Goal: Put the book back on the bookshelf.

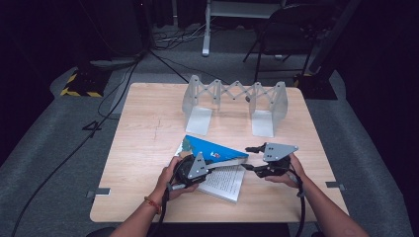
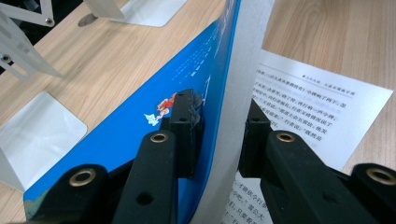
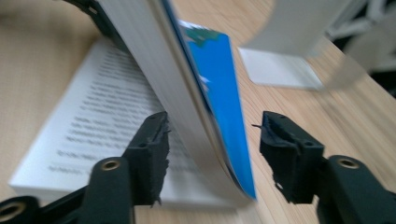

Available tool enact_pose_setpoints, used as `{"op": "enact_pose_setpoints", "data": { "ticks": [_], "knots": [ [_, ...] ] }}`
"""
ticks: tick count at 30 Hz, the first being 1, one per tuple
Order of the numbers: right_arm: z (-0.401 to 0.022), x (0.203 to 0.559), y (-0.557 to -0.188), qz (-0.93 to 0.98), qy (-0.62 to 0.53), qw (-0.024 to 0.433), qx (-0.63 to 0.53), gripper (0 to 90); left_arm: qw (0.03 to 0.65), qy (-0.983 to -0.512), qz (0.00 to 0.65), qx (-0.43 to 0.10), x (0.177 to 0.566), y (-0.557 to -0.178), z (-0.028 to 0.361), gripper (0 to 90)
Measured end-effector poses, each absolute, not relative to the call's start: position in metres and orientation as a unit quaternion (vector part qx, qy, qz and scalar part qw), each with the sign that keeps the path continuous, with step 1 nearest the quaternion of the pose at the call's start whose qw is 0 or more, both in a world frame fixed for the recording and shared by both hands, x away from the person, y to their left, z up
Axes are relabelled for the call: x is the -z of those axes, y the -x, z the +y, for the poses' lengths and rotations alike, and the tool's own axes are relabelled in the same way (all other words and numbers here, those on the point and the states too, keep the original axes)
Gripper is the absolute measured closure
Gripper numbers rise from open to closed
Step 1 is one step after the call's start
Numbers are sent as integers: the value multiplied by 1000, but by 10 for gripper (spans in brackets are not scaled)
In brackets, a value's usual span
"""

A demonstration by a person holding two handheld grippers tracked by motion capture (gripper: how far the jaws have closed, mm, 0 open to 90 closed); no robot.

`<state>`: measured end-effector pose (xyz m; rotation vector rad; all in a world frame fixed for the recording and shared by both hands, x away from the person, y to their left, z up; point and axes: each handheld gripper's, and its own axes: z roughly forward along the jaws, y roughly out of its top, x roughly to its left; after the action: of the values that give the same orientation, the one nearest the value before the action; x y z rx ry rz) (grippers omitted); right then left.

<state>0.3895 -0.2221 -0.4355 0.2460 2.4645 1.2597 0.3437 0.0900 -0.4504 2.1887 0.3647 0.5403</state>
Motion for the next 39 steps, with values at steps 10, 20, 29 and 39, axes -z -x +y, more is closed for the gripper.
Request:
{"op": "enact_pose_setpoints", "data": {
  "ticks": [10,20,29,39],
  "knots": [
    [-253,469,-422,881,-182,167,-404,403,460,-852,160,-193,445,-350,105,747],
    [-230,495,-424,893,-168,132,-395,401,486,-839,169,-179,441,-354,116,746],
    [-233,488,-416,862,-171,127,-459,505,496,-832,170,-180,437,-357,118,747],
    [-248,426,-420,796,-187,199,-540,525,460,-852,151,-200,440,-357,93,757]
  ]
}}
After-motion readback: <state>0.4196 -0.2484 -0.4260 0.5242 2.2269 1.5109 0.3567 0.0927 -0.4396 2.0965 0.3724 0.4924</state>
